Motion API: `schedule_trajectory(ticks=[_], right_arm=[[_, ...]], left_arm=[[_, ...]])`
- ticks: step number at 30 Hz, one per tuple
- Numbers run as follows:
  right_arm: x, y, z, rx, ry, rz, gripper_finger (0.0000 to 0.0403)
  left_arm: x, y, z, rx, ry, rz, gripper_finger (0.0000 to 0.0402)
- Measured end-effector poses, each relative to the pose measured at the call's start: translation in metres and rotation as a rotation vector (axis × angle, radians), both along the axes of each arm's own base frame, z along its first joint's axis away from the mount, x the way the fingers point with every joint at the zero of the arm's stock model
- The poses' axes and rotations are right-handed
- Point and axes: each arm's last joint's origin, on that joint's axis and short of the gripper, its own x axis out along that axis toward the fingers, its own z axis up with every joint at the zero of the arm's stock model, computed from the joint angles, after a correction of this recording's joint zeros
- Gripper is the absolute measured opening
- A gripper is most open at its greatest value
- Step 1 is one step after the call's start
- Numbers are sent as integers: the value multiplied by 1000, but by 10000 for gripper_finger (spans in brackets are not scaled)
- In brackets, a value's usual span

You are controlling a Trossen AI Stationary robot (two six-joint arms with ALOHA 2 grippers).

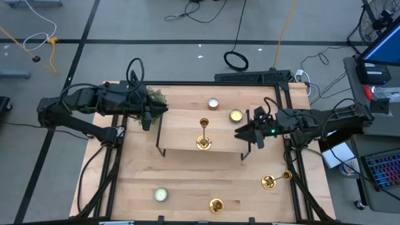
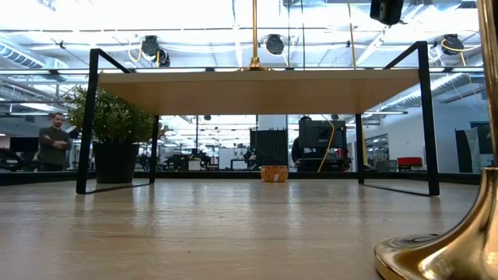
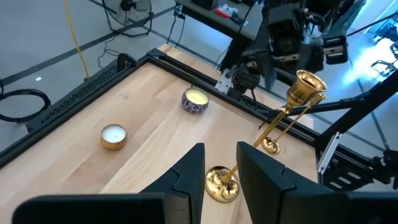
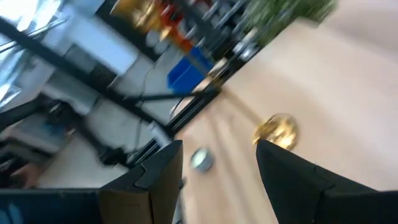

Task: Pick & Place candle stick holders
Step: Put the bottom scented candle on the shelf

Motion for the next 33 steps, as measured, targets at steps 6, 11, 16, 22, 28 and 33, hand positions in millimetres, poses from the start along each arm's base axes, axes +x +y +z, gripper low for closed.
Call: schedule_trajectory(ticks=[6,11,16,22,28,33], right_arm=[[-2,-7,-3,-147,30,-219,200],[-4,-12,-5,-247,63,-364,200],[-5,-14,-5,-310,75,-432,200],[-9,-14,-2,-318,59,-425,200],[-20,-12,5,-326,20,-397,200],[-30,-10,12,-339,-25,-348,200]], left_arm=[[0,0,0,20,3,11,97],[0,1,0,23,3,19,97],[0,1,0,20,0,40,97],[-1,-3,0,-18,-14,76,97],[-3,-22,1,-46,-46,121,97],[-2,-47,0,-100,-95,180,97]])
